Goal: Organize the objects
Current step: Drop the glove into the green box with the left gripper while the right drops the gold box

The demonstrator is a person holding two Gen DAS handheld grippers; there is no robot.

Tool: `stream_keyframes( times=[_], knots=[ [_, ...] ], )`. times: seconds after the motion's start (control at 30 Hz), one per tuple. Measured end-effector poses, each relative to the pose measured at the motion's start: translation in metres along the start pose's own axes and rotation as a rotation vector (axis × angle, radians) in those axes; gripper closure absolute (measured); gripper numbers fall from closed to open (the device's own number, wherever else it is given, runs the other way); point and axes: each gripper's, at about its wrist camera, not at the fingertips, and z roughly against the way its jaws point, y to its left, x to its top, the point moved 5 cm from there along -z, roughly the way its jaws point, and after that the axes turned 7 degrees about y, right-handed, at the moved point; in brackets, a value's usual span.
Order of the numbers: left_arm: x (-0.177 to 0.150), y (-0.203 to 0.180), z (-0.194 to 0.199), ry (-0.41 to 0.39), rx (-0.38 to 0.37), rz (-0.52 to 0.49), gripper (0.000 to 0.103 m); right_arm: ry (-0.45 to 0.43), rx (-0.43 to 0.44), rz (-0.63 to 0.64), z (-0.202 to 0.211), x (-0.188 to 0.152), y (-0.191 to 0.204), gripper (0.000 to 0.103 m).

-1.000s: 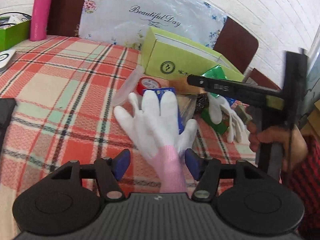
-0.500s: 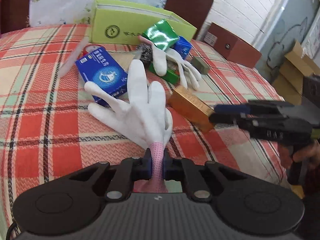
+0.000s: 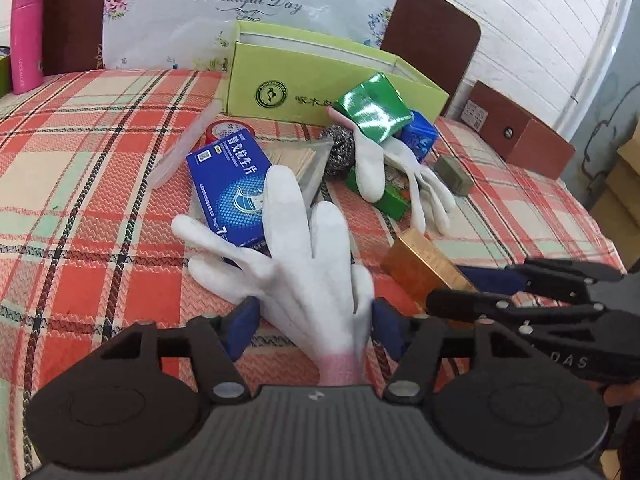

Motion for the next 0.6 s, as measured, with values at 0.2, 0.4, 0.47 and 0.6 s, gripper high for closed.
stream_keyframes(
  times=[0.2,0.4,0.47,0.6],
  knots=[
    [0.0,0.0,0.0,0.02,-0.042,0.029,0.09,0.023,0.001,-0.057,-0.017,-0.002,-0.01,0.076],
    [0.001,-0.021,0.01,0.031,-0.107,-0.08,0.095,0.016,0.037,-0.082,-0.012,-0.001,-0.014,0.079],
    [0.009,-0.025,0.015,0.015,-0.122,-0.107,0.095,-0.001,0.065,-0.091,-0.004,0.003,-0.014,0.079],
    [0.04,-0.031,0.028,-0.05,-0.145,-0.133,0.095,-0.074,0.067,-0.089,0.014,0.022,-0.017,0.079]
  ],
)
